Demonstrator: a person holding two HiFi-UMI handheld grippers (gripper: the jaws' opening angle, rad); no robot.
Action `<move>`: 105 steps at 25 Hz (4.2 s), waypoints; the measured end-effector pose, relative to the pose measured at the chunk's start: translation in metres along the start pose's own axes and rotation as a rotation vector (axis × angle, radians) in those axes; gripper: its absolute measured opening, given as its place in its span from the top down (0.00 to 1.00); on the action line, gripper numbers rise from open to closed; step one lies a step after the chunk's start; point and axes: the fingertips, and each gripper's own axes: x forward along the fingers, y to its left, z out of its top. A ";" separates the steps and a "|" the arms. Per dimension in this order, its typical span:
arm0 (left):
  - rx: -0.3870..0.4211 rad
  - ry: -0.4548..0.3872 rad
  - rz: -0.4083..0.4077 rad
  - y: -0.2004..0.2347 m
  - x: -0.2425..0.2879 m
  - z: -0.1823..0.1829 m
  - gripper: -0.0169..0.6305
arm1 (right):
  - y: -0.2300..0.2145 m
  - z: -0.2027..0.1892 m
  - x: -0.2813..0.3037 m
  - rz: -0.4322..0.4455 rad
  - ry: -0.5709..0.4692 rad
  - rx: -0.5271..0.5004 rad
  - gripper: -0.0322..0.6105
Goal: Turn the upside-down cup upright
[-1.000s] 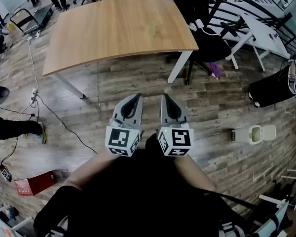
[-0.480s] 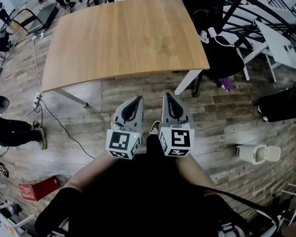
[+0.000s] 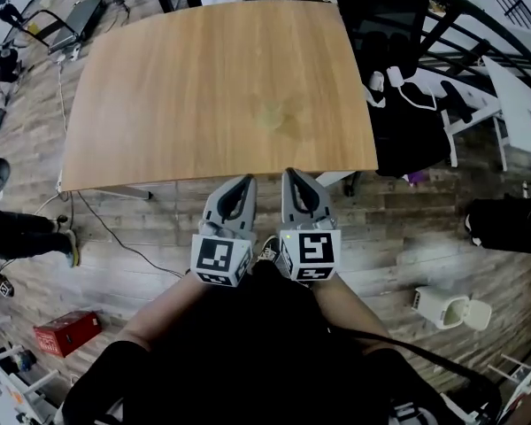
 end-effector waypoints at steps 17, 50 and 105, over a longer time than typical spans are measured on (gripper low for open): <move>0.005 0.099 -0.018 0.122 0.160 -0.090 0.96 | -0.041 -0.089 0.195 0.025 0.162 0.070 0.64; 0.196 0.157 -0.167 0.128 0.231 -0.184 0.49 | -0.072 -0.094 0.295 0.177 0.099 -0.015 0.44; 0.300 -0.003 -0.317 0.107 0.239 -0.142 0.36 | -0.147 -0.106 0.279 0.032 0.073 0.272 0.44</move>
